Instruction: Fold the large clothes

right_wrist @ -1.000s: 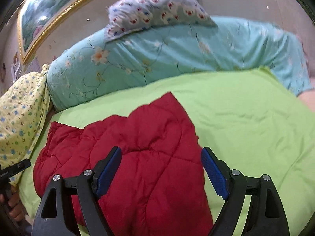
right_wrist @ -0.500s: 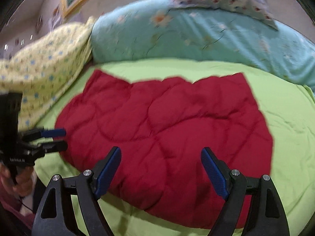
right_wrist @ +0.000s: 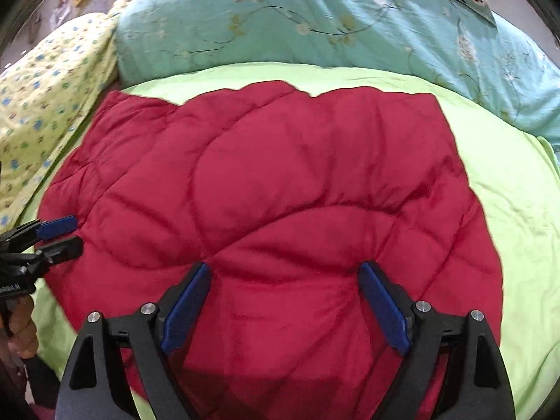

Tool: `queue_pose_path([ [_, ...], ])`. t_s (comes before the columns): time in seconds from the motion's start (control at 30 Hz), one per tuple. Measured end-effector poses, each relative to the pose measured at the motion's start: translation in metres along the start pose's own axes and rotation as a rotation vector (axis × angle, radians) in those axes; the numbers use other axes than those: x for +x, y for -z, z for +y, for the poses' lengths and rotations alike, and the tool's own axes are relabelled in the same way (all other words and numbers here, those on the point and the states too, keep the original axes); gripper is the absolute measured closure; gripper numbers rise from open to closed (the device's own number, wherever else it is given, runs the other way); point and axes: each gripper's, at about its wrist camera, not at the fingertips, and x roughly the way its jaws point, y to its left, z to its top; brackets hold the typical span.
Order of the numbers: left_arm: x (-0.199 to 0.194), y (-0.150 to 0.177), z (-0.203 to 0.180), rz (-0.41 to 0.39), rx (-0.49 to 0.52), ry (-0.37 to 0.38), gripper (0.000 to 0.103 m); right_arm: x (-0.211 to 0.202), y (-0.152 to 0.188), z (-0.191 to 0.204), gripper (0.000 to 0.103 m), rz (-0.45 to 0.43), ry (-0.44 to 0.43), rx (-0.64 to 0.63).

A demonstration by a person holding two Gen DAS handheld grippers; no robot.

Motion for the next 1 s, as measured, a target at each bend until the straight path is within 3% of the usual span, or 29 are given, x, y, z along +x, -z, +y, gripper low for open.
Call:
queue_pose_path([
  [0.53,0.034,-0.044,0.031,0.033,-0.136,-0.057,0.036,0.025,-0.028,-0.041,0.015,0.009,0.01,0.149],
  [1.0,0.04,-0.04,0.029,0.033,-0.165,-0.136,0.036,0.024,-0.025,-0.063,0.015,-0.04,-0.035,0.237],
])
